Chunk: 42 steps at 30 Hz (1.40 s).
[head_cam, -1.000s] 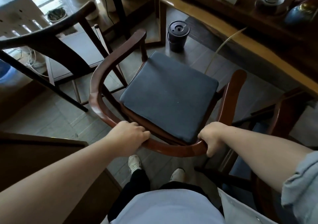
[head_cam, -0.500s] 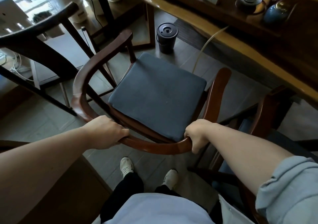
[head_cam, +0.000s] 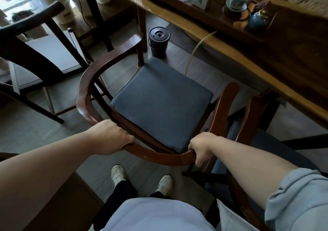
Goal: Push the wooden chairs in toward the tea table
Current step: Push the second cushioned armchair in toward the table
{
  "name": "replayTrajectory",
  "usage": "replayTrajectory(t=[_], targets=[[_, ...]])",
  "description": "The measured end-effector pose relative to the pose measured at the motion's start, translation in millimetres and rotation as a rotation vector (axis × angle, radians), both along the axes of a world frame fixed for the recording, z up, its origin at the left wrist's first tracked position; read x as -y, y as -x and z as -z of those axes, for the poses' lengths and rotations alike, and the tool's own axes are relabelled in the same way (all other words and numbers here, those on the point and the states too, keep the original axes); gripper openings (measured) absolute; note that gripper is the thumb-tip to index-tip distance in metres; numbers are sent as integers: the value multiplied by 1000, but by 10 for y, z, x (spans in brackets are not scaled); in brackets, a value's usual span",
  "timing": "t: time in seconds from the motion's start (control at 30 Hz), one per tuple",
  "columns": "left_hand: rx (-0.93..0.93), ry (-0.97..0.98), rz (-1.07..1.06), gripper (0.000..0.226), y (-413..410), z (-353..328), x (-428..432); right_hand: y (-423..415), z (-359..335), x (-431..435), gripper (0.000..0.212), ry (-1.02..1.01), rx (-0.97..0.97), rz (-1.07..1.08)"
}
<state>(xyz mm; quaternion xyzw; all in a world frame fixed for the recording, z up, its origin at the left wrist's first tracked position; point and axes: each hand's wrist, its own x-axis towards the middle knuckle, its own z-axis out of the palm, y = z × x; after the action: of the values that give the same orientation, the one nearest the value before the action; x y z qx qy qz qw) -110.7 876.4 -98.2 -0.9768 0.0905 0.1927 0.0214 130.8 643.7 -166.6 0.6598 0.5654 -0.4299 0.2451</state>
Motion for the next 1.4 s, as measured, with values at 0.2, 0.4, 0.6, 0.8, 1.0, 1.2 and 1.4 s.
replayTrajectory(t=[0.2, 0.4, 0.6, 0.8, 1.0, 1.2, 1.4], targets=[[-8, 6, 49, 13, -64, 50, 60, 12, 1, 193, 57, 5, 12, 30], [-92, 21, 33, 18, -50, 71, 95, 86, -3, 295, 55, -3, 19, 4], [-114, 19, -13, 21, -93, 17, 207, 15, -88, 337, 53, 12, 20, -30], [-97, -15, 34, 21, -237, -6, 381, -81, -56, 459, 56, 42, 34, 19], [-72, -13, 10, 20, -218, -46, 405, -42, -64, 457, 58, 40, 62, -25], [-96, 78, -40, 44, -174, -57, 393, -2, -216, 515, 88, -6, 86, -42], [57, 220, -226, 61, -81, -306, 269, -48, -622, 284, 83, -327, 19, 103]])
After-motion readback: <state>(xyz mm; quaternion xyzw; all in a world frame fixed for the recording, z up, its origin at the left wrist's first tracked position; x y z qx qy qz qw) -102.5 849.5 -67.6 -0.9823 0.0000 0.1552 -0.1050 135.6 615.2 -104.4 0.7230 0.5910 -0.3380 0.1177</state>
